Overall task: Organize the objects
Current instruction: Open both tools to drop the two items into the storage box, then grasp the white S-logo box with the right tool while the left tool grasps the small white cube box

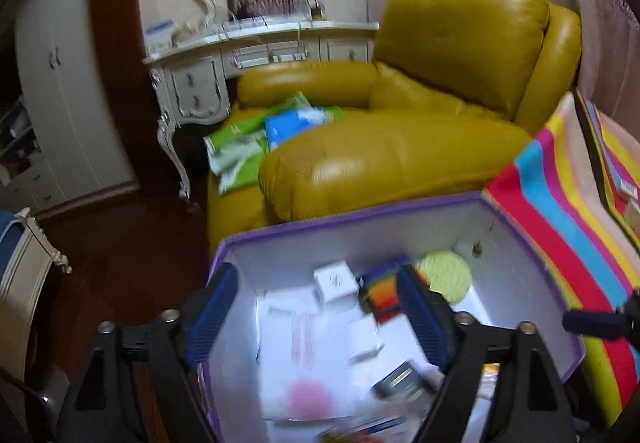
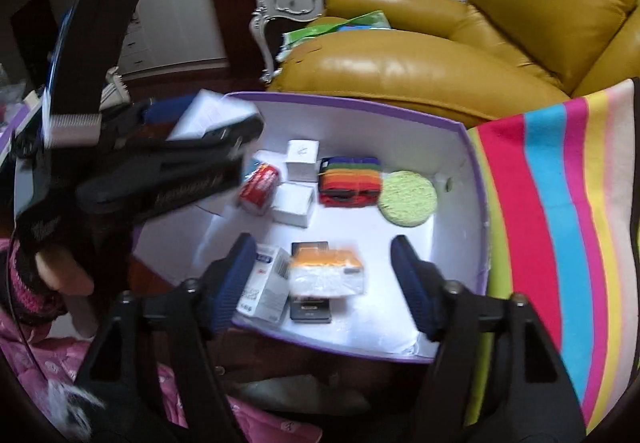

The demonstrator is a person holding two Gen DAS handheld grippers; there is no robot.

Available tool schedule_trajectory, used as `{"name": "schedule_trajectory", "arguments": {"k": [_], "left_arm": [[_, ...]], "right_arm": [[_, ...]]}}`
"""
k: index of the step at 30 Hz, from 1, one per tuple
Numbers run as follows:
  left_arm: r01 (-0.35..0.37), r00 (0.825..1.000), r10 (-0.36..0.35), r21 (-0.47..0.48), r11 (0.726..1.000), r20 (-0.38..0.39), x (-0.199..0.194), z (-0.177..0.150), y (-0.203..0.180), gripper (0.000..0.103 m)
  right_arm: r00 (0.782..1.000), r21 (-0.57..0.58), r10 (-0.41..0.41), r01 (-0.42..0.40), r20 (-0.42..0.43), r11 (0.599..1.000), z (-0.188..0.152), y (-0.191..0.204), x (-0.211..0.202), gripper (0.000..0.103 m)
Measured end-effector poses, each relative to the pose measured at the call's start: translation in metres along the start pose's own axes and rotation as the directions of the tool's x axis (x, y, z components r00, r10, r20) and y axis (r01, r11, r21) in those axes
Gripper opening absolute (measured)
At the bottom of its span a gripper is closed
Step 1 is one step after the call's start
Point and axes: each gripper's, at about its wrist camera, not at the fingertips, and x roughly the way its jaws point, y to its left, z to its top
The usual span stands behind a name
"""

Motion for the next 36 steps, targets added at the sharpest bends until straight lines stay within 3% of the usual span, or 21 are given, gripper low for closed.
{"name": "schedule_trajectory", "arguments": {"k": [3,5,6,8,11,14,16,19,23,26,28,30,33,36], "left_arm": [[0.086,0.996,-0.088,0.053,0.995,0.029,-0.013,0.012,-0.032,0.089],[0.202,0.979,-0.205,0.124,0.971,0.010,-0.018,0.015,-0.069,0.094],[0.263,0.964,-0.264,0.152,0.953,-0.011,-0.019,0.015,-0.087,0.095],[0.403,0.915,-0.394,0.207,0.891,-0.084,-0.019,0.011,-0.137,0.099],[0.554,0.833,-0.521,0.297,0.778,-0.189,-0.014,-0.001,-0.227,0.099],[0.617,0.787,-0.546,0.374,0.692,-0.288,-0.002,-0.013,-0.321,0.099],[0.635,0.773,-0.540,0.387,0.669,-0.333,0.004,-0.018,-0.370,0.099],[0.644,0.765,-0.534,0.413,0.644,-0.359,0.015,-0.022,-0.432,0.099],[0.621,0.784,-0.506,0.456,0.637,-0.361,0.033,-0.022,-0.468,0.099],[0.641,0.767,-0.506,0.426,0.639,-0.395,0.049,-0.017,-0.473,0.101],[0.656,0.754,-0.521,0.413,0.632,-0.400,0.051,-0.016,-0.472,0.103],[0.649,0.760,-0.516,0.420,0.634,-0.396,0.050,-0.018,-0.472,0.103],[0.617,0.786,-0.480,0.449,0.646,-0.390,0.051,-0.021,-0.475,0.103],[0.616,0.787,-0.478,0.447,0.649,-0.389,0.052,-0.021,-0.477,0.103]], "right_arm": [[0.994,0.030,-0.107,0.106,0.026,0.994,-0.019,-0.030,-0.025,0.075],[0.983,0.070,-0.184,0.182,0.027,0.981,-0.034,-0.060,-0.040,0.075],[0.970,0.113,-0.245,0.242,0.012,0.964,-0.051,-0.088,-0.051,0.076],[0.951,0.182,-0.307,0.306,-0.022,0.934,-0.075,-0.128,-0.066,0.076],[0.919,0.315,-0.388,0.390,-0.072,0.865,-0.118,-0.205,-0.089,0.076],[0.877,0.443,-0.459,0.472,-0.145,0.762,-0.165,-0.276,-0.114,0.077],[0.865,0.494,-0.473,0.490,-0.170,0.719,-0.184,-0.307,-0.125,0.077],[0.848,0.545,-0.490,0.513,-0.202,0.663,-0.209,-0.357,-0.137,0.078],[0.849,0.564,-0.475,0.515,-0.233,0.645,-0.228,-0.408,-0.134,0.083],[0.849,0.541,-0.467,0.520,-0.247,0.661,-0.234,-0.435,-0.126,0.083],[0.862,0.541,-0.454,0.497,-0.223,0.678,-0.233,-0.460,-0.123,0.086],[0.863,0.533,-0.457,0.496,-0.215,0.686,-0.229,-0.477,-0.120,0.087],[0.860,0.517,-0.468,0.499,-0.202,0.695,-0.220,-0.498,-0.117,0.087],[0.870,0.459,-0.467,0.483,-0.156,0.746,-0.206,-0.507,-0.110,0.087]]}}
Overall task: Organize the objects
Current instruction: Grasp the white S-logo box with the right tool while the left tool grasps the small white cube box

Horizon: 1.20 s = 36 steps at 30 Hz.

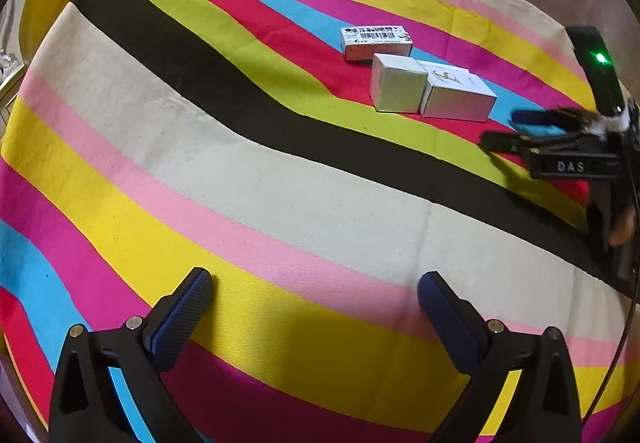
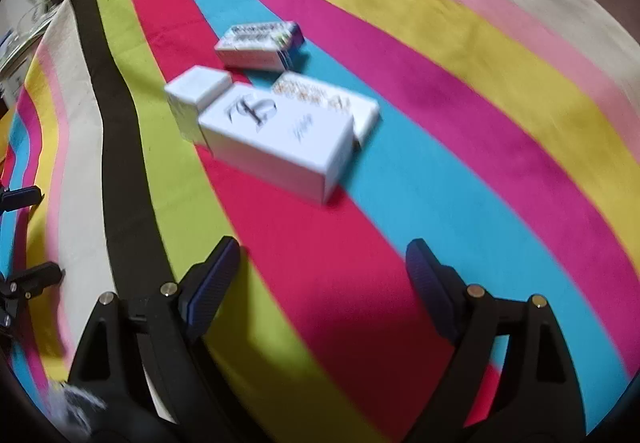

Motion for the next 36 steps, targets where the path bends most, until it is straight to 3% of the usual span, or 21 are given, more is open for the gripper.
{"name": "schedule_trajectory", "arguments": {"k": [3,7,9,12,14,18,25,26,29,32,36], "left_arm": [[0.000,1.000,0.000,-0.001,1.000,0.001,-0.001,-0.001,0.001,0.103],[0.001,1.000,-0.001,-0.001,1.000,0.000,0.000,0.000,0.000,0.103],[0.000,1.000,0.000,-0.001,1.000,0.000,0.000,0.000,0.000,0.103],[0.000,1.000,0.000,0.000,1.000,0.000,0.000,0.000,-0.001,0.103],[0.000,1.000,0.000,-0.001,1.000,0.000,0.001,0.000,0.000,0.103],[0.000,1.000,0.000,0.000,1.000,0.000,0.001,0.000,0.000,0.103],[-0.002,1.000,0.002,-0.003,1.000,-0.001,0.001,0.000,0.001,0.103],[-0.001,1.000,0.001,-0.003,1.000,-0.001,0.001,0.001,0.002,0.103],[-0.002,1.000,0.002,-0.004,1.000,-0.002,0.001,0.002,0.003,0.103],[-0.001,1.000,0.001,-0.003,1.000,-0.002,0.002,0.003,0.004,0.103],[-0.003,1.000,0.003,-0.002,1.000,-0.003,0.002,0.003,0.003,0.103]], "right_arm": [[1.000,-0.108,0.013,-0.011,0.016,0.994,0.019,0.010,0.012,0.087],[1.000,-0.167,0.030,-0.029,0.004,0.985,0.041,0.018,0.028,0.088],[0.995,-0.155,0.095,-0.097,-0.019,0.983,0.043,0.020,0.029,0.088],[0.964,-0.165,0.263,-0.266,-0.040,0.950,0.034,0.034,0.012,0.088],[0.955,-0.196,0.294,-0.296,-0.040,0.935,0.028,0.044,0.002,0.087],[0.981,-0.212,0.191,-0.195,-0.044,0.958,0.031,0.059,0.010,0.088],[0.979,-0.117,0.197,-0.201,-0.045,0.973,0.063,0.059,0.038,0.088],[0.981,-0.118,0.187,-0.192,-0.050,0.974,0.064,0.061,0.038,0.084],[0.985,-0.132,0.164,-0.168,-0.045,0.977,0.054,0.070,0.021,0.046],[0.992,-0.127,0.113,-0.119,-0.058,0.985,0.034,0.076,0.000,0.045],[0.999,-0.026,0.001,-0.002,-0.052,1.000,-0.023,0.079,-0.048,0.045]]}}
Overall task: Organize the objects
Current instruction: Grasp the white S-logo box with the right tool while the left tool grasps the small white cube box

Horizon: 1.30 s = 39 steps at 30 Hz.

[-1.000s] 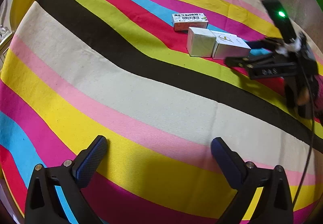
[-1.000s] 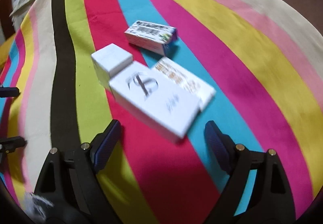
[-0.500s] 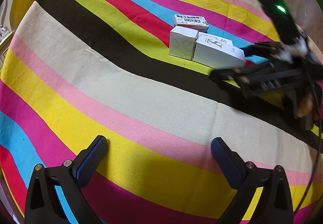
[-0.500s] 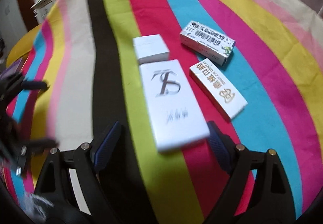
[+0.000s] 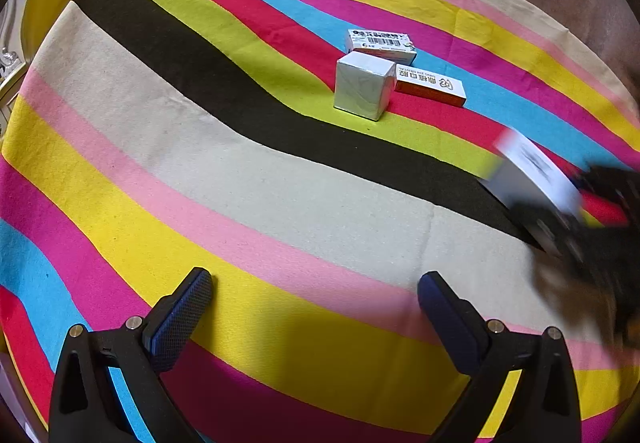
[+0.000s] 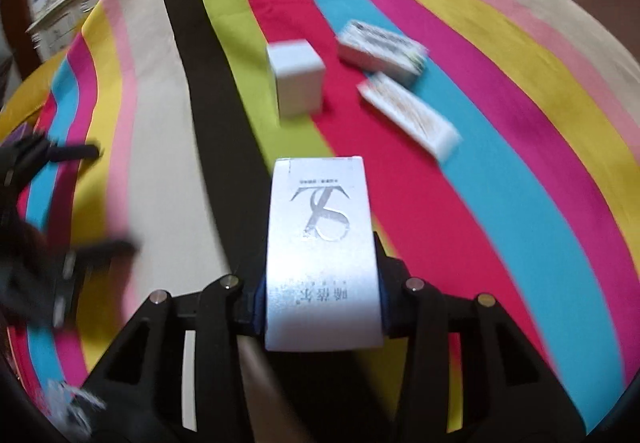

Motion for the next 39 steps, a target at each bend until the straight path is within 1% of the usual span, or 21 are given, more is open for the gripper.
{"name": "schedule_trajectory", "arguments": {"k": [2,4,7,11,13,15,17,20,23,25,26,27,28,29,30,33,37,39], "left_arm": [[-0.004,1.000,0.004,0.000,1.000,-0.001,-0.001,0.000,0.001,0.103],[-0.005,1.000,0.005,0.000,1.000,-0.003,-0.001,0.001,0.001,0.103],[-0.009,1.000,0.009,-0.001,1.000,-0.004,-0.001,0.001,0.002,0.103],[-0.025,1.000,0.025,-0.013,1.000,-0.014,-0.002,0.000,0.001,0.103],[-0.041,0.998,0.039,-0.037,0.998,-0.045,0.001,0.006,-0.001,0.103],[-0.028,0.997,0.027,-0.017,0.999,-0.066,0.012,0.022,-0.012,0.103],[-0.019,0.998,0.018,-0.012,1.000,-0.063,0.027,0.042,-0.022,0.103],[-0.032,0.999,0.029,-0.065,0.997,-0.041,0.050,0.073,-0.029,0.103],[-0.048,0.999,0.045,-0.125,0.991,-0.029,0.074,0.108,-0.035,0.103],[-0.062,0.998,0.061,-0.130,0.990,-0.008,0.084,0.125,-0.039,0.103],[-0.083,0.996,0.085,-0.118,0.989,0.009,0.089,0.133,-0.043,0.100],[-0.094,0.995,0.096,-0.104,0.990,0.014,0.092,0.136,-0.046,0.095],[-0.096,0.995,0.096,-0.083,0.992,0.004,0.097,0.137,-0.049,0.079],[-0.076,0.997,0.078,-0.067,0.995,0.027,0.093,0.136,-0.053,0.060],[-0.062,0.997,0.064,-0.047,0.997,0.037,0.090,0.134,-0.056,0.052],[-0.036,0.998,0.035,0.033,0.999,0.050,0.077,0.116,-0.064,0.052],[0.053,0.998,-0.056,0.062,0.997,0.041,0.048,0.075,-0.054,0.052],[0.079,0.995,-0.084,0.110,0.991,0.045,0.033,0.053,-0.049,0.053]], "right_arm": [[0.999,0.066,-0.031,0.030,0.008,0.997,-0.024,0.000,-0.018,0.045],[0.996,0.131,-0.086,0.083,0.020,0.988,-0.050,-0.005,-0.032,0.045],[0.997,0.217,-0.071,0.062,0.035,0.974,-0.065,-0.018,-0.037,0.046],[0.993,0.218,-0.107,0.095,0.041,0.971,-0.073,-0.008,-0.051,0.045],[0.993,0.221,-0.106,0.095,0.041,0.971,-0.070,-0.014,-0.047,0.045],[0.993,0.223,-0.108,0.096,0.041,0.970,-0.075,-0.017,-0.052,0.045],[0.993,0.227,-0.113,0.102,0.039,0.969,-0.074,-0.018,-0.050,0.045],[0.991,0.227,-0.128,0.117,0.035,0.967,-0.074,-0.016,-0.049,0.045],[0.992,0.235,-0.121,0.110,0.035,0.966,-0.074,-0.018,-0.047,0.047],[0.992,0.242,-0.125,0.114,0.033,0.964,-0.073,-0.019,-0.046,0.049],[0.991,0.244,-0.127,0.116,0.032,0.963,-0.074,-0.019,-0.046,0.050],[0.991,0.247,-0.127,0.115,0.032,0.962,-0.074,-0.019,-0.046,0.050],[0.992,0.250,-0.124,0.112,0.032,0.962,-0.074,-0.020,-0.046,0.051],[0.992,0.253,-0.122,0.110,0.032,0.961,-0.075,-0.021,-0.046,0.051],[0.992,0.253,-0.120,0.108,0.032,0.961,-0.075,-0.021,-0.046,0.051],[0.992,0.254,-0.118,0.106,0.033,0.961,-0.075,-0.021,-0.047,0.051],[0.992,0.252,-0.120,0.108,0.033,0.962,-0.076,-0.020,-0.048,0.051],[0.992,0.251,-0.120,0.108,0.032,0.962,-0.076,-0.021,-0.047,0.051]]}}
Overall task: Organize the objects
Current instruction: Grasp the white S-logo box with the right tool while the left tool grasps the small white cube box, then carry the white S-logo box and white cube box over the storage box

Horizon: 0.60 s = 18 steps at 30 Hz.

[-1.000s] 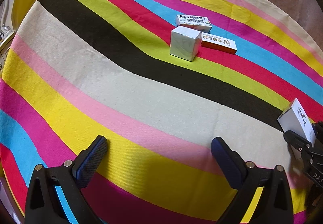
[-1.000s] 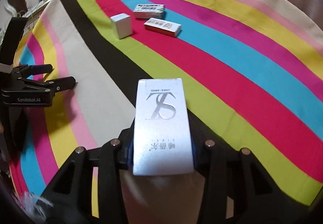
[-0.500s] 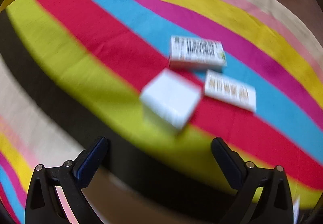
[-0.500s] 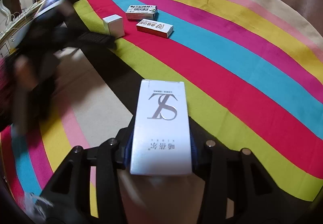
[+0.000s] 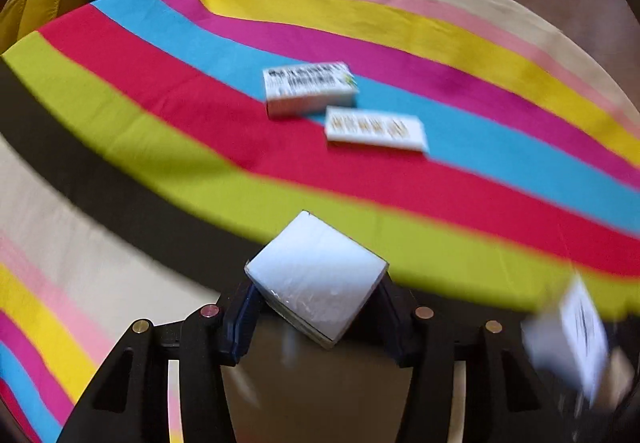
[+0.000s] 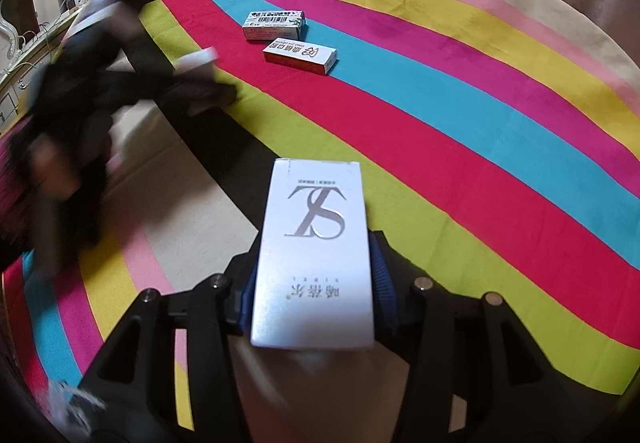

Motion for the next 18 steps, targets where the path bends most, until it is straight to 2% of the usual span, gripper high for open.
{"name": "schedule_trajectory", "arguments": {"k": [1,2,4,6,7,8,10,13,18], "left_arm": [[0.013,1.000,-0.013,0.020,1.000,0.006,-0.006,-0.008,0.001,0.057],[0.031,1.000,-0.031,0.040,0.999,0.001,-0.010,-0.013,0.000,0.067],[0.043,0.999,-0.043,0.040,0.998,-0.002,-0.011,-0.013,-0.001,0.072],[0.041,0.999,-0.041,0.028,0.999,-0.001,-0.008,-0.013,0.000,0.067],[0.026,1.000,-0.026,0.034,0.999,0.000,-0.008,-0.014,-0.001,0.057],[0.022,1.000,-0.022,0.050,0.999,0.006,-0.011,-0.016,-0.004,0.052],[-0.004,1.000,0.004,0.046,0.999,-0.003,-0.019,-0.024,-0.008,0.052],[-0.014,1.000,0.014,-0.007,1.000,-0.016,-0.035,-0.047,-0.012,0.051],[-0.058,0.998,0.059,-0.033,0.998,0.029,-0.072,-0.094,-0.014,0.052]], "right_arm": [[1.000,0.001,0.000,0.000,0.000,1.000,0.000,0.000,0.000,0.051],[1.000,0.001,0.000,0.000,0.000,1.000,0.000,0.000,0.000,0.051],[1.000,0.002,0.001,-0.001,0.000,1.000,0.000,0.000,0.000,0.051],[1.000,0.002,0.001,-0.001,-0.001,1.000,0.000,0.000,-0.001,0.051],[1.000,0.002,0.002,-0.002,-0.001,1.000,0.000,0.000,-0.001,0.051],[1.000,0.009,-0.002,0.002,-0.003,1.000,0.000,0.001,-0.001,0.051],[1.000,0.009,-0.001,0.001,-0.002,1.000,0.000,0.001,-0.002,0.051],[1.000,0.010,-0.001,0.001,-0.002,1.000,0.000,0.002,-0.002,0.051],[1.000,0.012,0.003,-0.003,-0.002,1.000,0.000,0.001,-0.003,0.052]]}}
